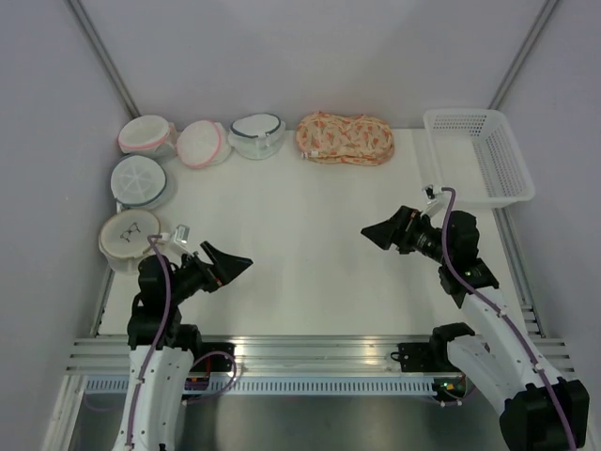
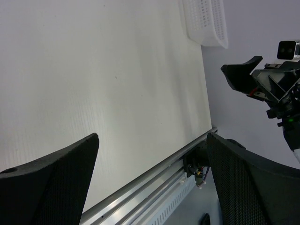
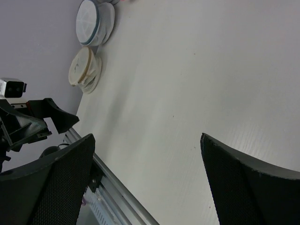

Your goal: Unzip the laundry bag and remove the bra

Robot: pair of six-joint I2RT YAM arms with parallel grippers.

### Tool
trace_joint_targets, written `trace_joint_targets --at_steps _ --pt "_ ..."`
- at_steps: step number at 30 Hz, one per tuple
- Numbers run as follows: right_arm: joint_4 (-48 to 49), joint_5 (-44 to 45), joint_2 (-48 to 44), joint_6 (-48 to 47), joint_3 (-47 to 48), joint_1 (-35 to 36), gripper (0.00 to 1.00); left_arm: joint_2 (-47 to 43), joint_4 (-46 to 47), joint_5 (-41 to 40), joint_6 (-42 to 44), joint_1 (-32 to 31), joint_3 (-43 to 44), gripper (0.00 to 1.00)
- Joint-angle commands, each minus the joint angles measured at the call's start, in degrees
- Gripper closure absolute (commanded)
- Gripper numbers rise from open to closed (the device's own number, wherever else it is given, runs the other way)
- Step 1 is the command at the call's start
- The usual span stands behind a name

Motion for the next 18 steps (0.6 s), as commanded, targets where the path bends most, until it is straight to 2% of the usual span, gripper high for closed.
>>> trace_joint_targets --at_steps 1,6,10,13,18 --pt "6.48 0.14 1.67 1.99 -0.21 0.72 0.02 -0.41 2.93 3.0 -0.47 -0.12 -1.24 0.0" --pt "17.63 1.01 10.71 6.21 1.45 1.16 0.02 -1.28 6.0 5.55 -2.04 -0.03 -4.04 0.0" --pt "24.57 2.52 28.34 9.72 6.29 1.69 0.02 -2.77 10.48 8.01 -5.21 -0.03 -6.51 0.0" --pt "35.88 2.51 39.68 15.25 10.59 1.69 0.02 -4.79 11.54 8.37 -7.06 -0.03 -7.83 0.0" --pt "56.39 4.26 53.94 29.56 14.11 1.96 0.02 -8.05 11.54 8.63 -9.34 -0.03 -10.02 0.0"
